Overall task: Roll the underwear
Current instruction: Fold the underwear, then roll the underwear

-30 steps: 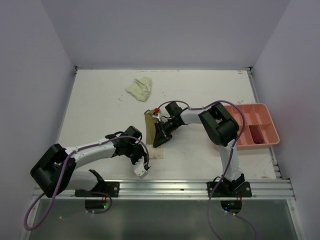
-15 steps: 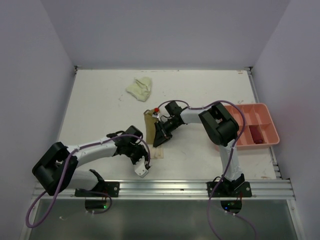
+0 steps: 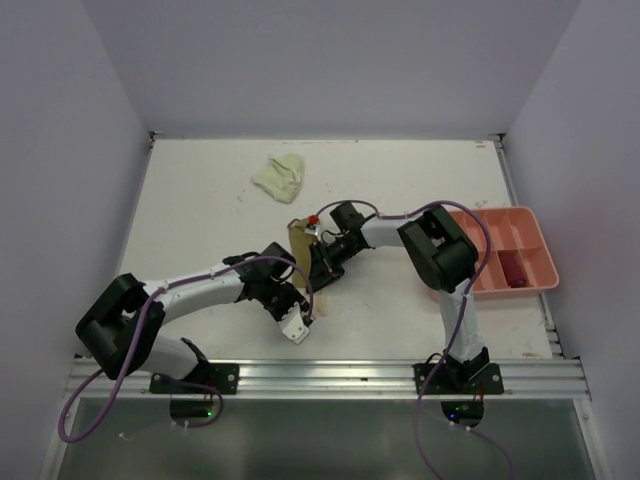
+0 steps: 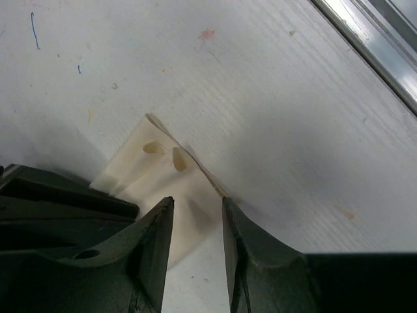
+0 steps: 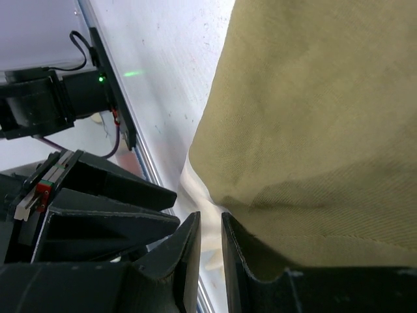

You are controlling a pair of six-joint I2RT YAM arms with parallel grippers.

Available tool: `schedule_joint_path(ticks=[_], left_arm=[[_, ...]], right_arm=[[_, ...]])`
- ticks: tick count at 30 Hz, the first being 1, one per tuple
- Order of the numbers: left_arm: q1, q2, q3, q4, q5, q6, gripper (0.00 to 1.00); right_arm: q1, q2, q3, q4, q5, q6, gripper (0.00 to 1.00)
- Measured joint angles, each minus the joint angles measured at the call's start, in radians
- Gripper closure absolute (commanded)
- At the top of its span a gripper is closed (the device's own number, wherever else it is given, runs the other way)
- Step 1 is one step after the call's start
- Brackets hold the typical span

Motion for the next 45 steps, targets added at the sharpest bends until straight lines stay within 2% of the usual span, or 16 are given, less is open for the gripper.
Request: schedule_joint_path(ticks=[11,18,23,34,37,43,45], left_arm=[[-0.032,-0.019,0.027,-0.010,-0.017,-0.387,0.61],[-0.063,-0.016,0.007,0.111,-0.090,-0.578,0.62],[-0.081,0.000,-0.042,0.191,-0.146,-0.626,0.66],[-0.092,0.029,-0.061,0.305,-0.191,-0.666,0.67],[-0.092,0.042,-0.058,0.321,-0.190,-0.666,0.73],[-0.092,0.088,-0.021,0.315,-0.185,-0.662,0.98],[-0.092,0.105,0.000,0.302,-0.178,-0.660,1.00]], right_arm=[[-0.016,0.000,-0.044,0.101,-0.019,0.105,0.76],[-0.023,0.000,-0.055,0.153,-0.019,0.149,0.76],[-0.026,0.000,-0.055,0.163,-0.018,0.156,0.76],[-0.026,0.000,-0.055,0.164,-0.018,0.151,0.77],[-0.026,0.000,-0.055,0.163,-0.017,0.149,0.78],[-0.028,0.000,-0.056,0.160,-0.018,0.141,0.78],[-0.029,0.000,-0.058,0.160,-0.019,0.140,0.78]])
